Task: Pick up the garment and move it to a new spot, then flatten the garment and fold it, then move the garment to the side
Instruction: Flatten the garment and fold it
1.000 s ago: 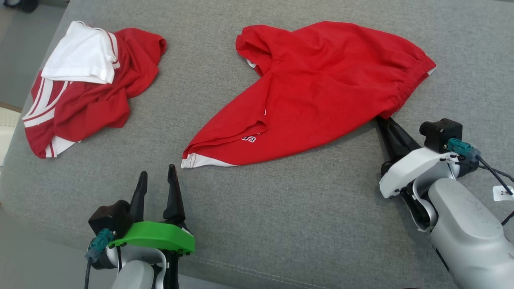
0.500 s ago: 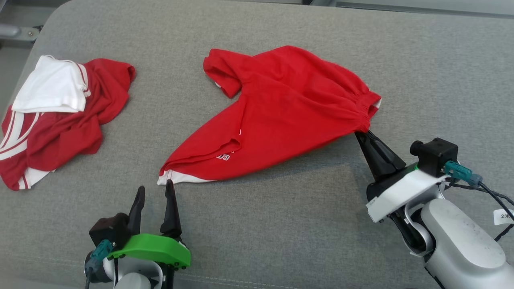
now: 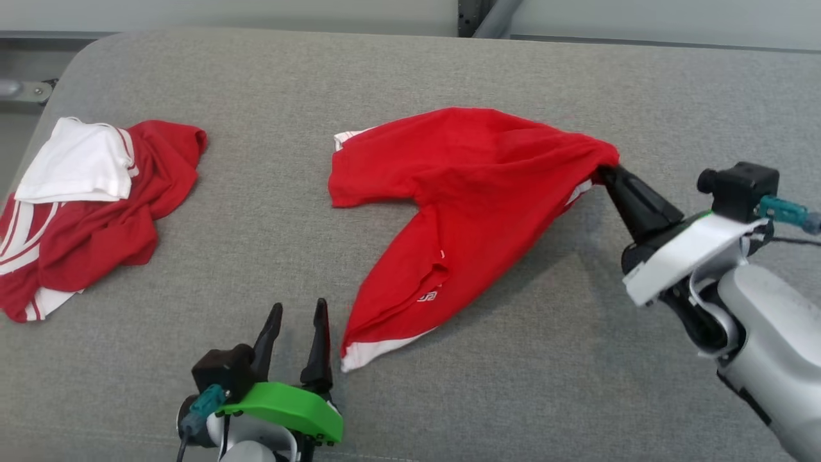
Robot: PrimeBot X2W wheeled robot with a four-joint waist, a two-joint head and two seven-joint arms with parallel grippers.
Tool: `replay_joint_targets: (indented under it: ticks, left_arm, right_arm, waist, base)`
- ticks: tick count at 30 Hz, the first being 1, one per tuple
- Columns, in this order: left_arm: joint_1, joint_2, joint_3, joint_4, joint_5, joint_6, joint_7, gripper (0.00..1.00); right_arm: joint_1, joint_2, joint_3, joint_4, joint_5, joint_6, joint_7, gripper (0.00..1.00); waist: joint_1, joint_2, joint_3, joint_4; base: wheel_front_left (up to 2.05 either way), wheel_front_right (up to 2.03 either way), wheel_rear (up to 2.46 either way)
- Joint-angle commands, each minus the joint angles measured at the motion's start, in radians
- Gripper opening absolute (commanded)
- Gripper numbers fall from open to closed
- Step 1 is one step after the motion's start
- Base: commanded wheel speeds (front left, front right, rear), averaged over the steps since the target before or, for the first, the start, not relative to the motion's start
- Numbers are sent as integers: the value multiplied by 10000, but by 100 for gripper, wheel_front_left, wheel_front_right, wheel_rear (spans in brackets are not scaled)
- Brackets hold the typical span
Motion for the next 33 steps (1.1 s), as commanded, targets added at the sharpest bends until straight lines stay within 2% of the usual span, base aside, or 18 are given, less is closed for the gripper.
replay_joint_targets:
  ticks: [1,5,6,11,12,13,14,18,22,26,29,33]
  left_arm:
    - [-242,39,-289,-45,-76,37,-3,100]
    - [-387,36,-834,-94,-277,78,-3,100]
    - [-387,36,-834,-94,-277,78,-3,100]
    - [-295,33,-1120,-136,-396,138,-3,100]
    - [-276,30,-1151,-158,-371,132,-3,100]
    - [-262,29,-1163,-166,-366,127,-3,100]
    - [-263,29,-1172,-168,-361,125,-3,100]
    - [-314,29,-1092,-250,-239,150,-3,100]
    - [-263,30,-859,-292,-117,103,-3,100]
    - [-302,33,-689,-382,52,-16,-3,100]
    - [-426,36,-660,-518,174,-165,-3,100]
    - [-439,38,-755,-671,323,-500,-3,100]
  right_arm:
    - [-661,73,-130,771,24,-2,232,0]
    - [-1944,400,-226,2767,-550,-2,574,0]
    - [-1944,400,-226,2767,-550,-2,574,0]
    - [-3181,1027,-561,5626,-1412,0,657,0]
    - [-3368,1173,-682,6244,-1511,-2,706,4]
    - [-3552,1295,-812,6897,-1660,-2,776,70]
    - [-3720,1419,-914,7538,-1819,-4,886,100]
    - [-4305,1865,-1311,9190,-2405,-2,231,100]
    - [-4183,2156,-1526,9498,-2611,-10,-251,100]
    - [-3587,2031,-1981,8503,-2571,-10,-347,100]
    - [-2660,1746,-2871,7195,-2722,-8,-339,100]
    - [-1303,1828,-4005,5599,-3089,-7,-341,100]
  waist:
    - [0,0,706,1033]
    - [0,0,1022,1911]
    - [0,0,1022,1911]
    - [0,0,1164,2655]
    - [0,0,1177,2735]
    - [0,0,1184,2792]
    - [0,0,1178,2826]
    - [0,0,1038,2706]
    - [0,0,747,2069]
    - [0,0,410,1295]
    - [0,0,185,734]
    - [0,0,-100,53]
  base:
    - [0,0,0]
    - [0,0,0]
    - [0,0,0]
    - [0,0,0]
    - [0,0,0]
    - [0,0,0]
    - [0,0,0]
    - [0,0,0]
    - [0,0,0]
    - [0,0,0]
    - [0,0,0]
    - [0,0,0]
